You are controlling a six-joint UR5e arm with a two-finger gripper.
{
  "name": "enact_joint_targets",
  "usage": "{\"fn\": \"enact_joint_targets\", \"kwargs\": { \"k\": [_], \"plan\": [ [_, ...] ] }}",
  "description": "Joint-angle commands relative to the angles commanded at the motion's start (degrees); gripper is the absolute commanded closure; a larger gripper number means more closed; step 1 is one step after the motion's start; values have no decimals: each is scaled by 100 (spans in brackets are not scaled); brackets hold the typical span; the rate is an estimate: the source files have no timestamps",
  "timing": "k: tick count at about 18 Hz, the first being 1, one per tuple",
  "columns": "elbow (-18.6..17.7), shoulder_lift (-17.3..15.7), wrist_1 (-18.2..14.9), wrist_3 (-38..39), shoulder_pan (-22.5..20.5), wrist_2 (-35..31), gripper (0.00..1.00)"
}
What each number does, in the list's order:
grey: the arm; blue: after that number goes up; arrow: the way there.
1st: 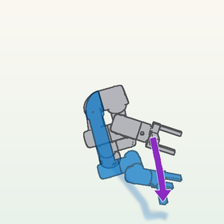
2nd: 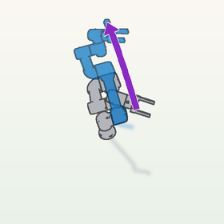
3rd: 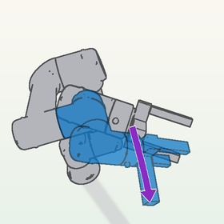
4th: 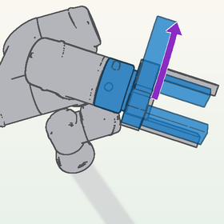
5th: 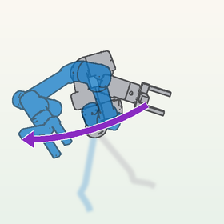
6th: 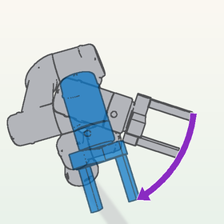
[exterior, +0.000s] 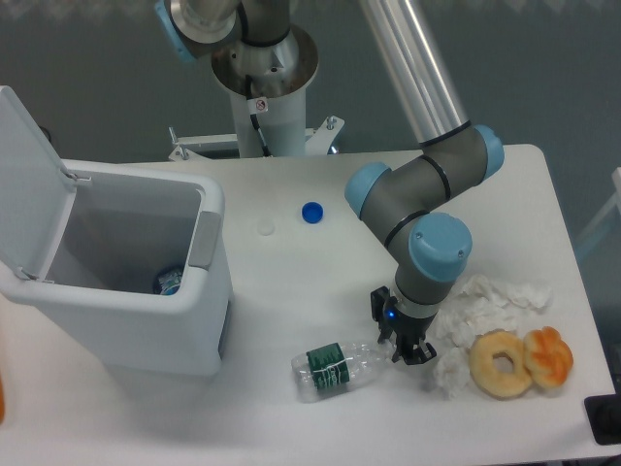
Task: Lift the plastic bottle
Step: 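Lift the gripped bottle up off the table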
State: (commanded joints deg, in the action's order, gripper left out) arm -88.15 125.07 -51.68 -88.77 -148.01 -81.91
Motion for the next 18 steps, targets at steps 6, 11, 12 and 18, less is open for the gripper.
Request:
{"fn": "enact_joint_targets", "kwargs": {
  "k": [6, 11, 12, 18],
  "plan": [
    [176, -474, -105, 695, -237, -53, 76],
    [701, -756, -1420, 607, -545, -360, 79],
    [929, -765, -1798, 555, -606, -369, 79],
    [1301, -923, -2496, 150, -896, -501, 93]
  ]
}}
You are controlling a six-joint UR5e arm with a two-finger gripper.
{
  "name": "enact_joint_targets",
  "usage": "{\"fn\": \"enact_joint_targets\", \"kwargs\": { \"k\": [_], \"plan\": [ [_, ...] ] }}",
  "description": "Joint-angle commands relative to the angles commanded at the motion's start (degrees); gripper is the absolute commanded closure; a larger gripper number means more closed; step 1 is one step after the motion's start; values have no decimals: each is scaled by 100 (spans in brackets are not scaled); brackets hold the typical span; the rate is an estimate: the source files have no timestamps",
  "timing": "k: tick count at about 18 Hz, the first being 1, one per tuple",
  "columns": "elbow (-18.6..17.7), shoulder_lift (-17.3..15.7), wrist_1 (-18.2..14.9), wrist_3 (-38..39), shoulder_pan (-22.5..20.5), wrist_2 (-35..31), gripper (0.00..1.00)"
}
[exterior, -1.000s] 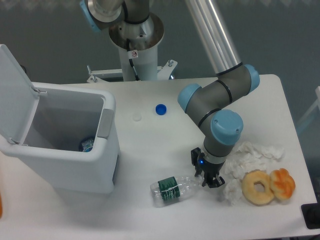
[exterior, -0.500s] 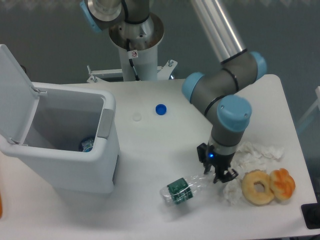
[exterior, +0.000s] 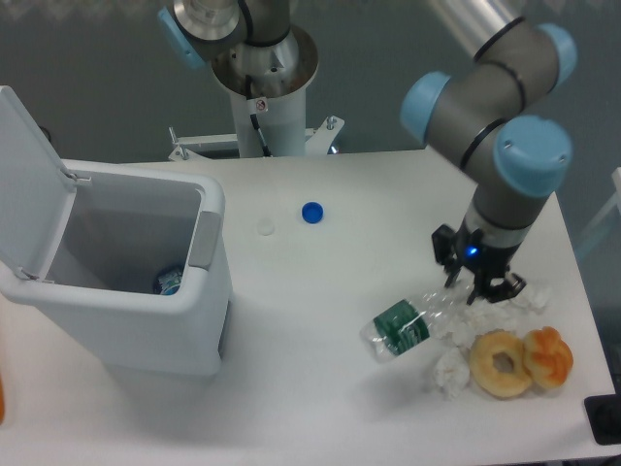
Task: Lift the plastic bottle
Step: 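Lift the gripped bottle up off the table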
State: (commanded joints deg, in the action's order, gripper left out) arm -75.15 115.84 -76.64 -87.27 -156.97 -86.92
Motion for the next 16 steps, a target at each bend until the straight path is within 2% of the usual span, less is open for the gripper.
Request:
{"fn": "enact_joint_targets", "kwargs": {
  "k": [4, 6, 16],
  "plan": [
    [289, -9, -246, -9, -106, -149, 94],
    [395, 26, -255, -9, -88, -211, 94],
    [422, 9, -194, 44, 17, -360, 93]
  ]
}}
